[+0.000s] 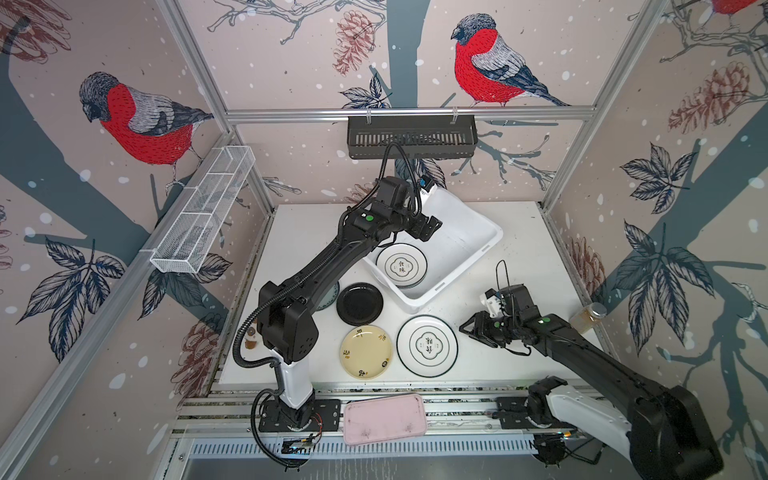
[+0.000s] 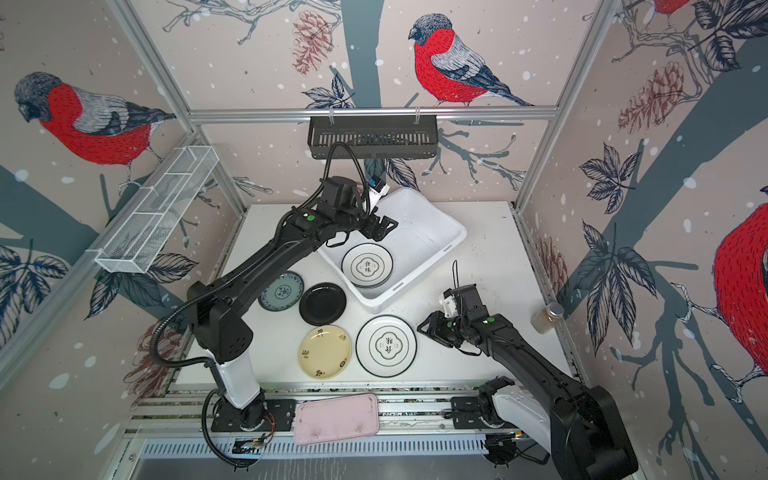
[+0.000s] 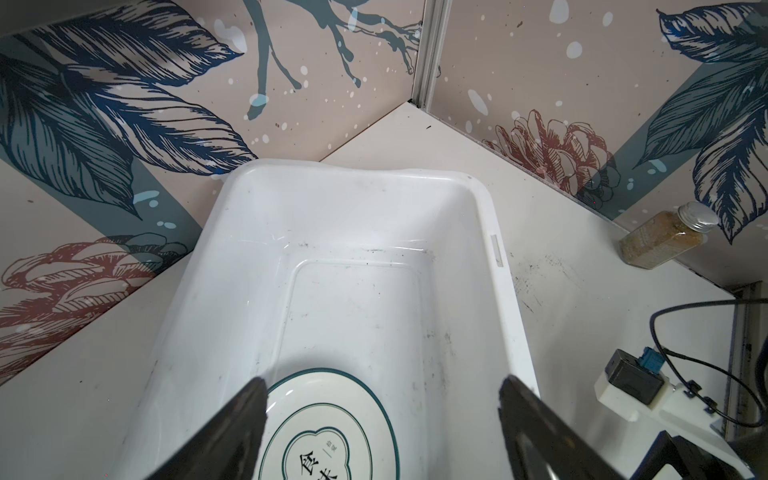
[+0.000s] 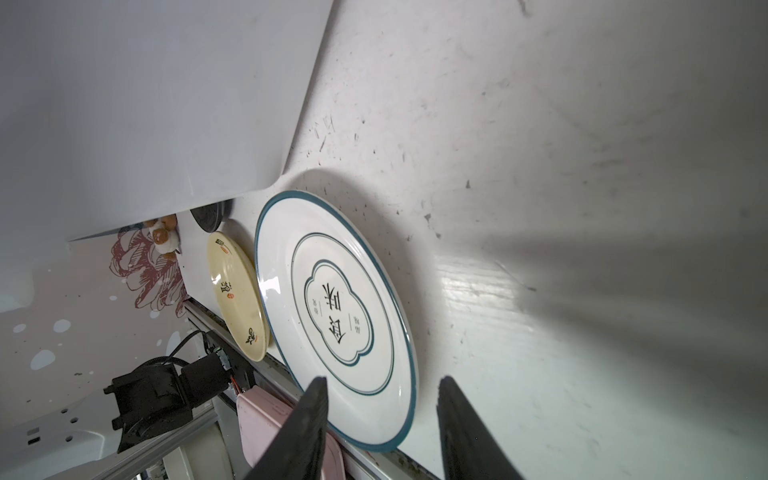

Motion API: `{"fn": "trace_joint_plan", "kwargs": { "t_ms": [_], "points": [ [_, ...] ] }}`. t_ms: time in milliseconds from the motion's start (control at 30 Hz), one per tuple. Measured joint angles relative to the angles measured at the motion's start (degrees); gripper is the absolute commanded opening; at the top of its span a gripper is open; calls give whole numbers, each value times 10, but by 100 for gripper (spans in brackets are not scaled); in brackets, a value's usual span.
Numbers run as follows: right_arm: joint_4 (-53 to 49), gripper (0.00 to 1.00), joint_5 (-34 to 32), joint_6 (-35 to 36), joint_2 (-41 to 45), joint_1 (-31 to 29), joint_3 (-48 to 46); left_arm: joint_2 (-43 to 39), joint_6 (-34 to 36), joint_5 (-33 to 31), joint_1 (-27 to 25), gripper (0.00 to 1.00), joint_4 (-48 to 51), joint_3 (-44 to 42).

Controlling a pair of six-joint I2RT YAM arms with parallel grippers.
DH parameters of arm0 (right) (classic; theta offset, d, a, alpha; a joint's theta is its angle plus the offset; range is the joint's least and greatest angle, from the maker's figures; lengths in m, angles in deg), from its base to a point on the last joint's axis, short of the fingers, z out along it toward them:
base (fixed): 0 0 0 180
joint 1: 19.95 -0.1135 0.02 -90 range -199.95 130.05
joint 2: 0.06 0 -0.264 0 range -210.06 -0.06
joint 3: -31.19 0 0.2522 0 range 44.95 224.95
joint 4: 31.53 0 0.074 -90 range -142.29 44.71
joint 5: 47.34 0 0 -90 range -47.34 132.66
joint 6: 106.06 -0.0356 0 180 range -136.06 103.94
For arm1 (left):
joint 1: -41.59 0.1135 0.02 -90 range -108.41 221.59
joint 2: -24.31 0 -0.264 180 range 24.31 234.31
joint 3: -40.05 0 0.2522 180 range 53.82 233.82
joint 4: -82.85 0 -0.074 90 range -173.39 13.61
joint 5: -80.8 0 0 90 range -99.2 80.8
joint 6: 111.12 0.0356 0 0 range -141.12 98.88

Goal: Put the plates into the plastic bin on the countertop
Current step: 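Close the right gripper on the plate's rim and tilt it upright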

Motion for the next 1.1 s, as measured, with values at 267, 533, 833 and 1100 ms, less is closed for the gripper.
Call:
{"fn": "trace_joint_plan", "kwargs": {
  "t_ms": [267, 533, 833, 1100],
  "points": [
    [24, 43, -1, -1, -38, -35, -5, -8, 1, 9, -3, 89, 2, -3],
    [31, 41, -16, 5, -112, -70, 26, -19, 3, 9, -3, 89, 4, -18],
    [38, 34, -39, 28, -182, -85, 56, -27, 13, 4, -3, 89, 6, -27],
    [35, 25, -51, 36, -197, -88, 63, -34, 12, -4, -4, 89, 7, -38]
  ]
}}
